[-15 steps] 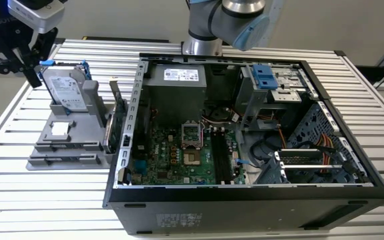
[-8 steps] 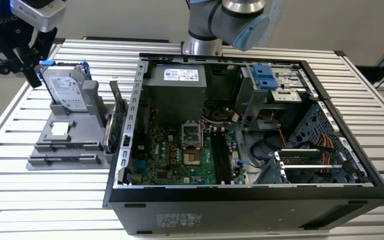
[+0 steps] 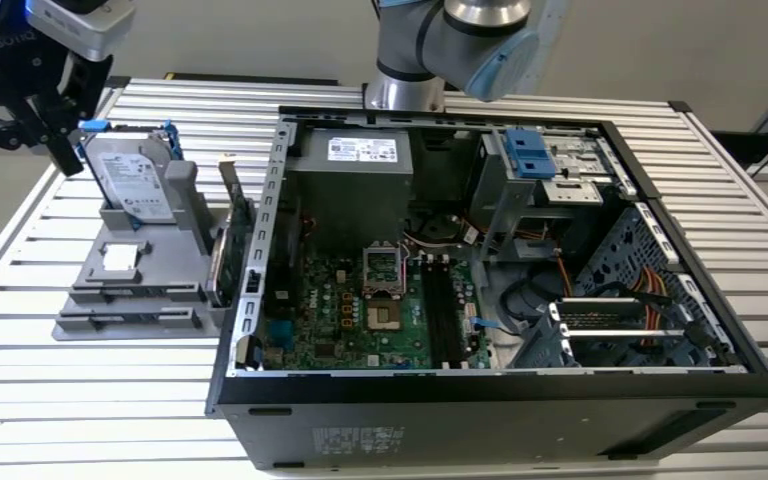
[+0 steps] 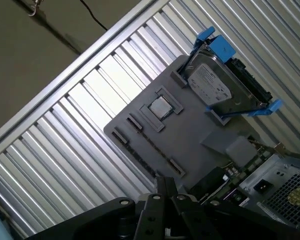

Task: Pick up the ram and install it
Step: 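Pick up the ram and move it above insertion slot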

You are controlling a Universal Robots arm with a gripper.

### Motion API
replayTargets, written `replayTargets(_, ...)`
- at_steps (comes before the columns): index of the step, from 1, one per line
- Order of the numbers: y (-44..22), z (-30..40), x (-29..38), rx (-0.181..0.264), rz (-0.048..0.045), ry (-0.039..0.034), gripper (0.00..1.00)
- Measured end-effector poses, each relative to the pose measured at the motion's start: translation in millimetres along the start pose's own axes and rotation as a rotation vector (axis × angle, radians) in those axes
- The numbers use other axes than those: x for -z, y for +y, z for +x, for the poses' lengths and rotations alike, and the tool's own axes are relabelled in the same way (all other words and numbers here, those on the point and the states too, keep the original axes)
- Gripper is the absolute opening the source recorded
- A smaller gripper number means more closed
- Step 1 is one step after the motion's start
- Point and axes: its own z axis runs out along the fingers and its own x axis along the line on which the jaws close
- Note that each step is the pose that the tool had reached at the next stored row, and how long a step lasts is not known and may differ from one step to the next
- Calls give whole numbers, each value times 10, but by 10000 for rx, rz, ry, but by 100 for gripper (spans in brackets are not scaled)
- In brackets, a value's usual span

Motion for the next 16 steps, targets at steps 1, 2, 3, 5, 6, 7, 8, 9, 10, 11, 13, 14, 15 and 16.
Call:
replayTargets(1,0,0,0,60,0,3,0)
replayTargets(2,0,0,0,126,0,6,0)
replayTargets(3,0,0,0,197,0,9,0)
replayTargets(5,0,0,0,367,-1,17,0)
replayTargets(6,0,0,0,464,-2,23,0)
replayTargets(7,1,1,0,563,-2,26,0)
replayTargets(8,2,1,0,658,-3,31,0)
replayTargets(9,1,1,0,760,-3,36,0)
replayTargets(10,1,1,0,856,-3,41,0)
replayTargets(11,1,1,0,955,-4,46,0)
replayTargets(13,1,1,0,1172,-5,56,0)
replayTargets(14,1,1,0,1389,-6,66,0)
replayTargets(15,1,1,0,1501,-6,71,0)
replayTargets(16,1,1,0,1593,-6,76,0)
